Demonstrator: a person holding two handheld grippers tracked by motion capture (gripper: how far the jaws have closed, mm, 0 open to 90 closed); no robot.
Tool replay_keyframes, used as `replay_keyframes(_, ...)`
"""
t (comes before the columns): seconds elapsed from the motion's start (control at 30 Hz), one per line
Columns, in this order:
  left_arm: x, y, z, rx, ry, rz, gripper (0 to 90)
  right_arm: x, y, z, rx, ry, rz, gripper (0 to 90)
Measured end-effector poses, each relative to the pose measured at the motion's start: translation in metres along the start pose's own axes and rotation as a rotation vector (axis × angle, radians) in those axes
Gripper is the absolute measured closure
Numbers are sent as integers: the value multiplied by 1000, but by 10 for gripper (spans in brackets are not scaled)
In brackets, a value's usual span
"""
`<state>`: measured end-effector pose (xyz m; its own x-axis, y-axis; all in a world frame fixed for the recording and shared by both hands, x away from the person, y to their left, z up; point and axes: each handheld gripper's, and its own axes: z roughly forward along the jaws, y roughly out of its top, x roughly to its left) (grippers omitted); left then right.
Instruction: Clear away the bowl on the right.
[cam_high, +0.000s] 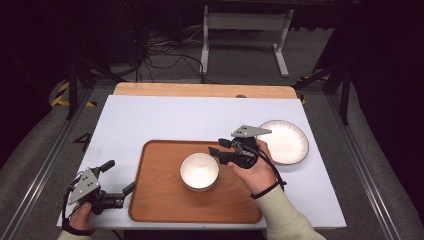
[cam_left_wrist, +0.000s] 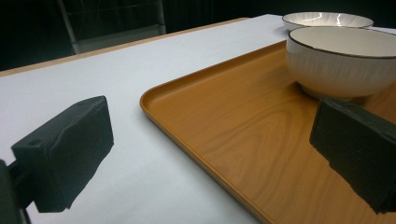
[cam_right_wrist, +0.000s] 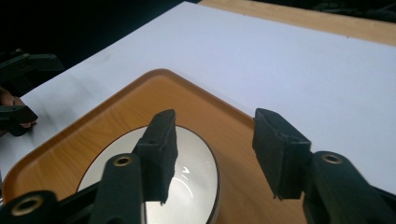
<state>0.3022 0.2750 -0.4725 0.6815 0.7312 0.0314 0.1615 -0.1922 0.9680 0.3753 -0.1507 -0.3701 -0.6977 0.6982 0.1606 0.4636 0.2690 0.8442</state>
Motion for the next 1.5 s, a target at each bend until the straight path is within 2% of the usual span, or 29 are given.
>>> replay_keyframes(0.07, 0, 0, 0, 1, 1, -1, 2, 0, 0, -1, -10, 3, -14, 483)
replay_keyframes(0.13, 0, 0, 0, 0, 1, -2, 2, 0, -2, -5, -47, 6, -59, 469)
replay_keyframes(0.27, 0, 0, 0, -1, 1, -2, 2, 1, -4, -8, -97, 9, -121, 426)
replay_keyframes(0.43, 0, 0, 0, -3, 1, -2, 2, 1, -6, -13, -167, 23, -204, 334)
replay_keyframes(0.67, 0, 0, 1, 3, -1, -3, 2, 1, -10, -19, -257, 57, -255, 258)
replay_keyframes(0.73, 0, 0, 1, 4, -1, -5, 2, 0, -11, -21, -279, 65, -265, 246)
replay_keyframes(0.97, 0, 0, 1, 8, -1, -5, 2, -1, -15, -24, -305, 78, -293, 236)
replay_keyframes(1.17, 0, 0, 1, 8, -1, -5, 2, -4, -19, -31, -321, 80, -297, 223)
replay_keyframes(1.3, 0, 0, 1, 9, 0, -4, 2, -8, -24, -39, -331, 64, -300, 218)
replay_keyframes(1.5, 0, 1, 1, 12, -1, -3, 2, -17, -31, -51, -347, 40, -276, 210)
